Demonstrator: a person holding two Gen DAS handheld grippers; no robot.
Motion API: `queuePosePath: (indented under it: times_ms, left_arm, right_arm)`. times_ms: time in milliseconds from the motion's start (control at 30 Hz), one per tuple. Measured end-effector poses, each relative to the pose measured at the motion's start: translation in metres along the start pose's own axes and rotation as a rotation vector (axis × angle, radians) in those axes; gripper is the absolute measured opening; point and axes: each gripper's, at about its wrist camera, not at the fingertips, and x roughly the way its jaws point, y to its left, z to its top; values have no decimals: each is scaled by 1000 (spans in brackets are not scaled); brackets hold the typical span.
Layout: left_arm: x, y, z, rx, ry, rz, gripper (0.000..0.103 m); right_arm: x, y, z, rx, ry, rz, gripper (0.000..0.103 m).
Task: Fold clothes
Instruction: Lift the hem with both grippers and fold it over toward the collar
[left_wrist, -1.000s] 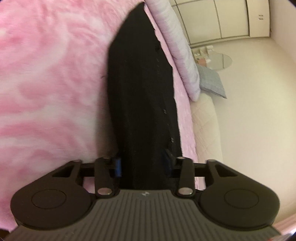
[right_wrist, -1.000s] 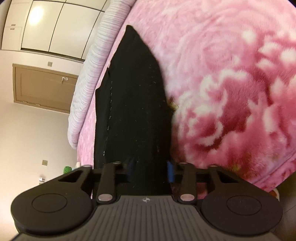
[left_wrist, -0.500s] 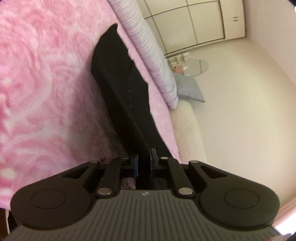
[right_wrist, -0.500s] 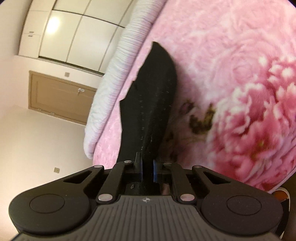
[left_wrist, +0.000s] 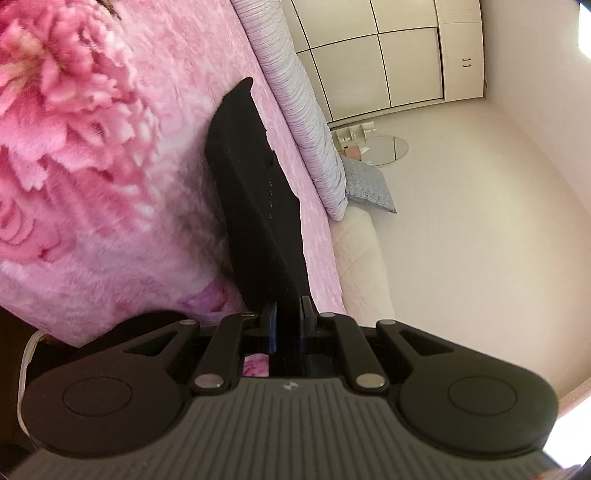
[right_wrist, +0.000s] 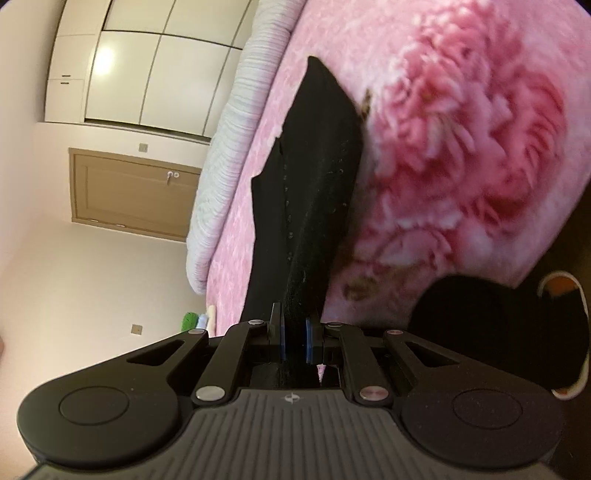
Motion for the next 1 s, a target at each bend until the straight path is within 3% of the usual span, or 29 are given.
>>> queuePosePath:
  times_ms: [267, 400, 533, 600, 700, 767, 833, 1000]
  left_arm:
    - [13, -30, 29, 31, -10, -58, 7]
    - [42, -51, 72, 56, -13, -89, 7]
    - [99, -69, 130, 85, -19, -78, 8]
    - [138, -69, 163, 67, -23, -49, 9]
    - [191, -59, 199, 46, -21, 57, 14]
    - [210, -50, 208, 58, -16, 129, 20]
    - [219, -40, 213, 81, -1, 199, 42]
    - [220, -14, 230, 109, 22, 291, 47]
  right_arm:
    - [-4, 40, 22, -75, -6, 15, 12]
    - [12, 68, 63, -100, -33, 39, 12]
    - [51, 87, 125, -75, -76, 45, 13]
    - [77, 88, 158, -33, -108, 27, 20]
    - [118, 80, 204, 26, -168, -46, 61]
    - [135, 76, 224, 8, -191, -121, 65]
    - [146, 72, 232, -56, -184, -185, 65]
    - [169, 55, 236, -232, -109, -339, 64]
